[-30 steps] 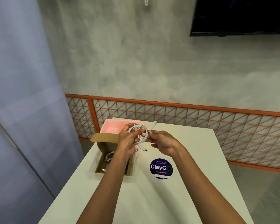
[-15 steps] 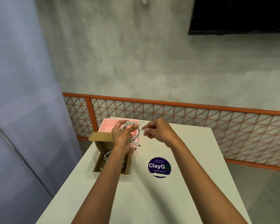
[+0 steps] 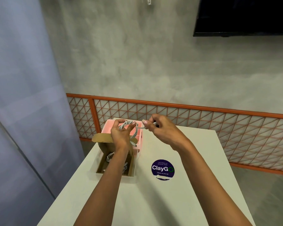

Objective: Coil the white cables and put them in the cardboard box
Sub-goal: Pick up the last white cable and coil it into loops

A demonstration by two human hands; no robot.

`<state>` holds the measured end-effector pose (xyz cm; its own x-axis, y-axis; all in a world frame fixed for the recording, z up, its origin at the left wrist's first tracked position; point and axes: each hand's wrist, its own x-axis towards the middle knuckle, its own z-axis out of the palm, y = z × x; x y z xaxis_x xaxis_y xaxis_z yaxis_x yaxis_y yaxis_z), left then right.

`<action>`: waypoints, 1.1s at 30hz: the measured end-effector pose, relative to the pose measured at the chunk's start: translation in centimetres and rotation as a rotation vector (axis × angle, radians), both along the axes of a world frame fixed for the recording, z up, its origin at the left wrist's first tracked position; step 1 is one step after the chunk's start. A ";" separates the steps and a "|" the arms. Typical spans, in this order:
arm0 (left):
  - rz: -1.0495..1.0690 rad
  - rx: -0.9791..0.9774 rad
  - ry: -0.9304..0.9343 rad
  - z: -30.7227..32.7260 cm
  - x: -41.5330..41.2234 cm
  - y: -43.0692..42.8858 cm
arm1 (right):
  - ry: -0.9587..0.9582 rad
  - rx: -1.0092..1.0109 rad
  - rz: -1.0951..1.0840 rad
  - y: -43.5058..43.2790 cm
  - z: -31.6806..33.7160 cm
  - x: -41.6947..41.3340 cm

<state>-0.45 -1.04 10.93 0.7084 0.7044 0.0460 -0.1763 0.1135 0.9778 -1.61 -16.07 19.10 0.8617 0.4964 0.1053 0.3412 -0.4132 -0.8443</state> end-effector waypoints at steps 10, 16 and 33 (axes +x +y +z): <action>-0.022 -0.066 0.051 -0.6 0.3 0.5 | 0.194 0.174 -0.073 -1.4 0.2 0.6; -0.140 -0.128 0.049 -0.8 0.2 0.6 | 0.199 0.187 -0.136 -2.2 -0.3 1.4; -0.315 -0.091 -0.011 -0.3 -0.2 0.5 | -0.144 -0.514 0.173 -4.6 -1.3 2.9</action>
